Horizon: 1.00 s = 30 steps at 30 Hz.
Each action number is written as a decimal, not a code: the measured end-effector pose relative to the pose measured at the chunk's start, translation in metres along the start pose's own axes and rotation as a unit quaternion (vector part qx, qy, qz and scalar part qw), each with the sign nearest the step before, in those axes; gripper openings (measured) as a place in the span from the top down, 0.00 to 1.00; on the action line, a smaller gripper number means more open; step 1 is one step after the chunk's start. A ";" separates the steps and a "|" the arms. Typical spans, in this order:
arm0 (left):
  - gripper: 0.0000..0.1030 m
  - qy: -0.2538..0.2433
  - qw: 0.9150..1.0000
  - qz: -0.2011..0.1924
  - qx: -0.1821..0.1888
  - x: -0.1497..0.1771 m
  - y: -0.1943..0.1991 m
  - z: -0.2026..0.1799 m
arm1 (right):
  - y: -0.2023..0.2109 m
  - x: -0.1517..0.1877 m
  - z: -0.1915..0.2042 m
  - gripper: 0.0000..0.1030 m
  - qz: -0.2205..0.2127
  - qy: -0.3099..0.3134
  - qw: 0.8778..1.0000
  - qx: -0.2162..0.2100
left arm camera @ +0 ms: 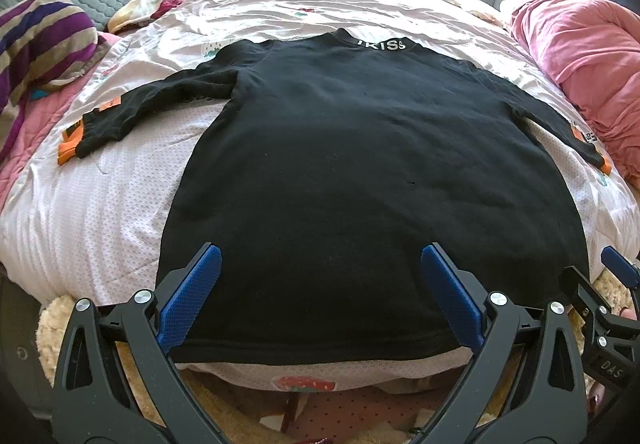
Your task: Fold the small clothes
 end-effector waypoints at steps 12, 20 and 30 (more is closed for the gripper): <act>0.09 -0.003 1.000 0.001 -0.001 -0.001 0.002 -0.001 | 0.000 -0.001 0.000 0.04 0.001 0.001 1.000 0.000; 0.09 -0.003 1.000 0.001 0.000 -0.002 0.002 -0.001 | 0.000 -0.001 0.000 0.04 0.001 0.002 1.000 0.002; 0.09 -0.004 1.000 0.004 0.004 -0.001 0.000 -0.004 | -0.001 -0.001 0.000 0.04 0.003 0.000 1.000 0.003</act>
Point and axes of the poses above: each gripper's, at about its wrist camera, not at the fingertips, and y roughly against the way its jaws point, z to its left, x to its underside, the point moved 5 cm from there along -y, roughly the way its jaws point, and after that the axes turned 14 degrees about -x, right-handed, at the moved point
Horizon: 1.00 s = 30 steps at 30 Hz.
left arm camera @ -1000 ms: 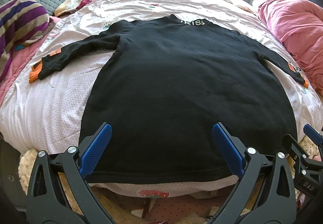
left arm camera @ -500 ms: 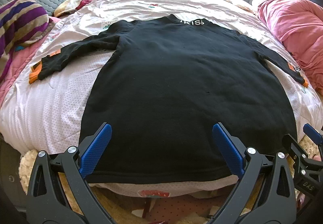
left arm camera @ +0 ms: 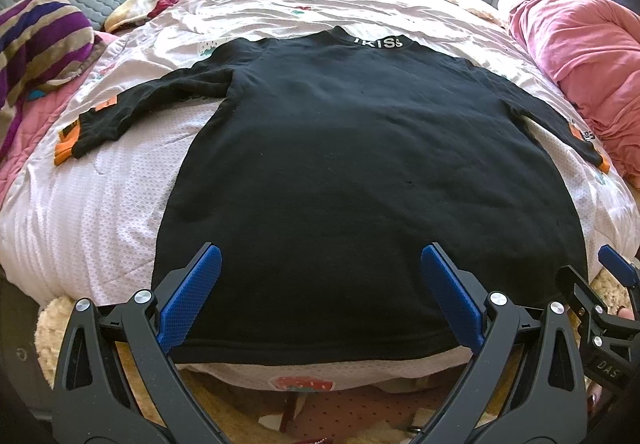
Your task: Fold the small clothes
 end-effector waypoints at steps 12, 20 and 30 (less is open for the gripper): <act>0.09 -0.001 1.000 0.004 0.002 -0.011 -0.010 -0.004 | -0.006 -0.014 -0.003 0.04 0.000 0.002 1.000 -0.001; 0.09 0.006 1.000 0.005 0.001 -0.032 -0.020 -0.007 | -0.011 -0.040 -0.011 0.04 -0.011 -0.004 1.000 -0.004; 0.09 0.009 1.000 0.003 -0.003 -0.057 -0.029 -0.014 | -0.021 -0.075 -0.025 0.04 -0.022 -0.009 1.000 -0.003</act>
Point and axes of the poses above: each gripper's, at about its wrist camera, not at the fingertips, and y roughly against the way its jaws point, z to its left, x to its underside, the point moved 5 cm from there along -y, roughly the way its jaws point, and after that the axes turned 14 degrees about -x, right-handed, at the moved point
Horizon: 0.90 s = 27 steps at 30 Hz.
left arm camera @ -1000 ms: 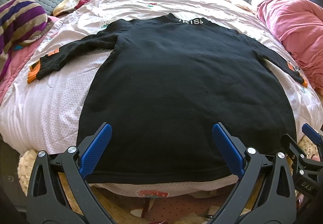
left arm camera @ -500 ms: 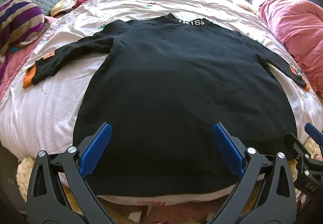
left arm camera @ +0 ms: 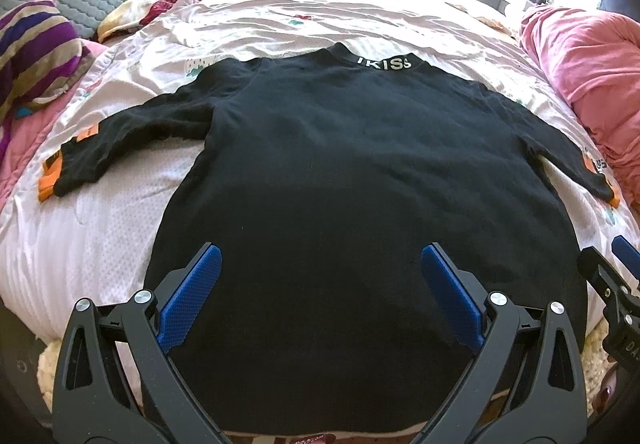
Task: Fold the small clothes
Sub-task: 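Move the right gripper toward the sleeve with the orange cuff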
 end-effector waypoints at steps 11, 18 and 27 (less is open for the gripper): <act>0.09 -0.004 1.000 -0.001 0.002 -0.025 -0.009 -0.016 | -0.015 -0.021 -0.003 0.04 -0.001 -0.004 1.000 -0.006; 0.09 -0.006 1.000 -0.006 -0.002 -0.040 -0.012 -0.022 | -0.023 -0.044 -0.005 0.04 -0.010 -0.003 1.000 -0.007; 0.09 0.006 1.000 -0.004 -0.004 -0.061 -0.021 -0.022 | -0.033 -0.071 -0.011 0.04 -0.017 0.000 1.000 -0.010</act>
Point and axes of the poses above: each gripper's, at about its wrist camera, not at the fingertips, and y roughly against the way its jaws point, z to its left, x to its underside, the point moved 5 cm from there along -y, roughly the way its jaws point, and after that the axes turned 14 degrees about -x, right-handed, at the moved point
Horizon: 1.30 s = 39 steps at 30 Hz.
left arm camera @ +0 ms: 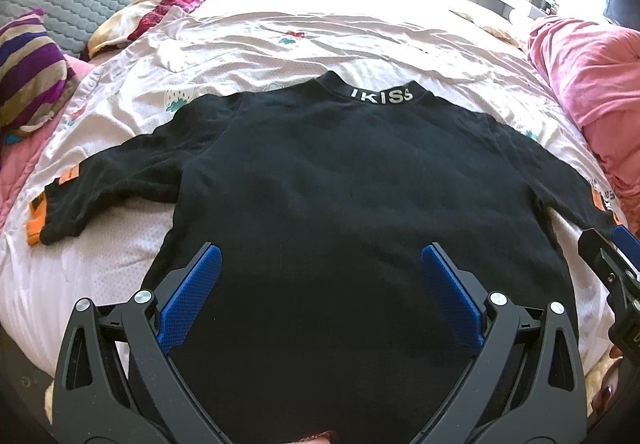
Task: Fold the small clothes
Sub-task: 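Move the right gripper toward the sleeve with the orange cuff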
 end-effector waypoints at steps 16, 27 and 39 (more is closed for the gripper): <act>0.09 0.002 1.000 0.000 -0.001 -0.042 -0.019 -0.018 | -0.018 -0.048 -0.039 0.04 -0.021 -0.027 0.999 0.011; 0.09 -0.006 1.000 0.005 0.003 -0.059 -0.037 -0.041 | -0.019 -0.054 -0.087 0.04 -0.032 -0.062 0.997 0.044; 0.09 -0.020 0.999 0.016 0.020 -0.063 -0.052 -0.072 | -0.017 -0.040 -0.134 0.04 -0.035 -0.111 0.990 0.077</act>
Point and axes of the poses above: each gripper's, at about its wrist camera, not at the fingertips, and y roughly against the way its jaws point, z to its left, x to its underside, the point moved 5 cm from there along -y, roughly the way its jaws point, and after that the axes turned 14 degrees about -x, right-handed, at the moved point
